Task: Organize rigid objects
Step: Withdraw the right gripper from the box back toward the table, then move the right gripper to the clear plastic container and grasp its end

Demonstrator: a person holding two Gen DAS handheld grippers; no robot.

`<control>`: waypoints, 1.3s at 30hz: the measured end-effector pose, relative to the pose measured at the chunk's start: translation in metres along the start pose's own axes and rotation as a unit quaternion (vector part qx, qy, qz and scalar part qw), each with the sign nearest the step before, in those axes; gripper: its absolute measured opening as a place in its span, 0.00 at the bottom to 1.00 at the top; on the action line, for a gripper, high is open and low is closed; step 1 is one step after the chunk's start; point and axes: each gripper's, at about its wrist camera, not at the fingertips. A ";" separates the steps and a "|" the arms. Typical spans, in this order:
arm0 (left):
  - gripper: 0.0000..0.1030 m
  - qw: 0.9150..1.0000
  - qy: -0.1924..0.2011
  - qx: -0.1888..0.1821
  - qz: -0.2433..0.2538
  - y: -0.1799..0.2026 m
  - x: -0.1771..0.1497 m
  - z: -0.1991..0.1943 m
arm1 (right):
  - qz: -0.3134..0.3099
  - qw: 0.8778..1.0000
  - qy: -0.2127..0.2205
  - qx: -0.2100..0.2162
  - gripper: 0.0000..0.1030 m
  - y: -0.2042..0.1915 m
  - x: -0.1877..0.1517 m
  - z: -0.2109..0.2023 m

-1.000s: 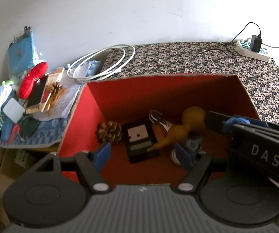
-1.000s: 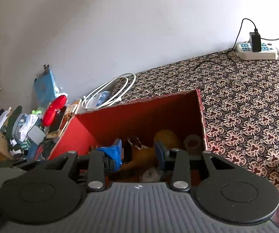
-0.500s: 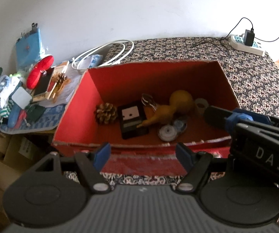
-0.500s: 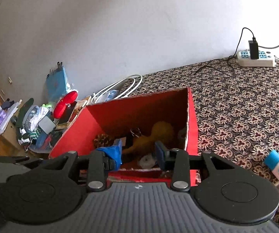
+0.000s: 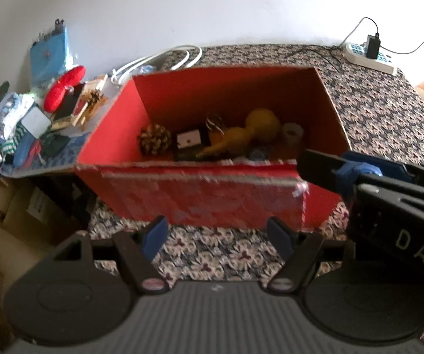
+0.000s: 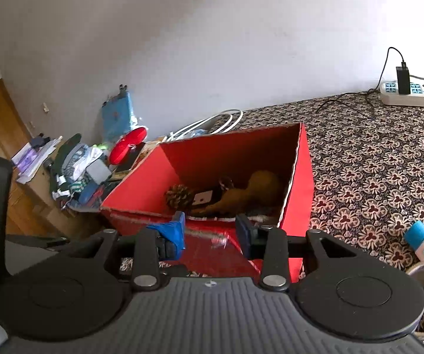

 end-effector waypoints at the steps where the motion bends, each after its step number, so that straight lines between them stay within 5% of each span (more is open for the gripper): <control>1: 0.75 1.000 -0.002 -0.003 0.000 0.003 -0.004 0.000 | -0.004 1.000 0.001 0.002 0.21 0.001 -0.003 -0.002; 20: 0.75 0.993 -0.042 -0.106 0.044 0.069 -0.068 0.024 | 0.006 0.998 -0.048 -0.042 0.18 0.062 -0.062 -0.038; 39: 0.75 0.965 -0.018 -0.230 0.123 0.135 -0.053 0.034 | 0.084 0.990 -0.031 -0.111 0.17 0.115 -0.062 -0.071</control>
Point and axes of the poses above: each gripper's, at about its wrist camera, not at the fingertips, and z roughly the way its jaws point, y to its right, x to its top, and after that the axes turned 11 degrees about z, right-handed
